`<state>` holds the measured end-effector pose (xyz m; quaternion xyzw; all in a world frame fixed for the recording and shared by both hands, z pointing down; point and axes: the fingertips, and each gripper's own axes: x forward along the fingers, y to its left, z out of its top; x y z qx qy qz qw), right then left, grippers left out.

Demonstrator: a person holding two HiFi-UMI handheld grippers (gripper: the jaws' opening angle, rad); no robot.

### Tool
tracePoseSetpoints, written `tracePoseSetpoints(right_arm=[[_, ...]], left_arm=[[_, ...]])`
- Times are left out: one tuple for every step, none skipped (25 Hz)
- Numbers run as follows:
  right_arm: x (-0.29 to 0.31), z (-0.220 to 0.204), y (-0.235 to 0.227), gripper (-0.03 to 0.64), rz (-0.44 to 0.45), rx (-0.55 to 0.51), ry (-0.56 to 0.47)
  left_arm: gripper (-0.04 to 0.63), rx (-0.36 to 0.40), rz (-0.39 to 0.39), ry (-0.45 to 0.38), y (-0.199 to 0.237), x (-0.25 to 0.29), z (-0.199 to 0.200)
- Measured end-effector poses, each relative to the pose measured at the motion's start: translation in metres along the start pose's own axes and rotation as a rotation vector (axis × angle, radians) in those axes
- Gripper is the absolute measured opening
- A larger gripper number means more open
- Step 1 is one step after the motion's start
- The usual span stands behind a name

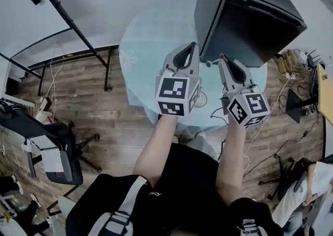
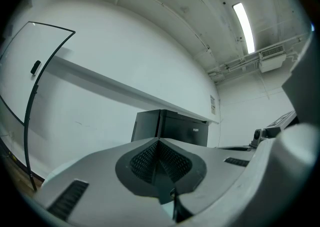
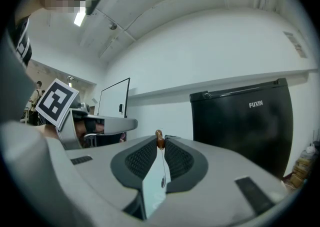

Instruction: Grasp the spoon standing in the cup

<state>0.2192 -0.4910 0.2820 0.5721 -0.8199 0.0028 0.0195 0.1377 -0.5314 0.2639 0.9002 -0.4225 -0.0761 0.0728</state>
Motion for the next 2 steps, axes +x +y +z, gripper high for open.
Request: tracePoseSetpoints(right_arm=[[0.0006,-0.0002,-0.0001,0.051,0.001,0.000,0.000],[0.0013,-0.0005,-0.0001,0.051,0.003,0.000,0.001]], left_arm=[[0.005,0.002,0.002,0.000,0.0004,0.0003,0.0001],[0.005,0.005,0.004,0.001,0.0009,0.0005,0.0001]])
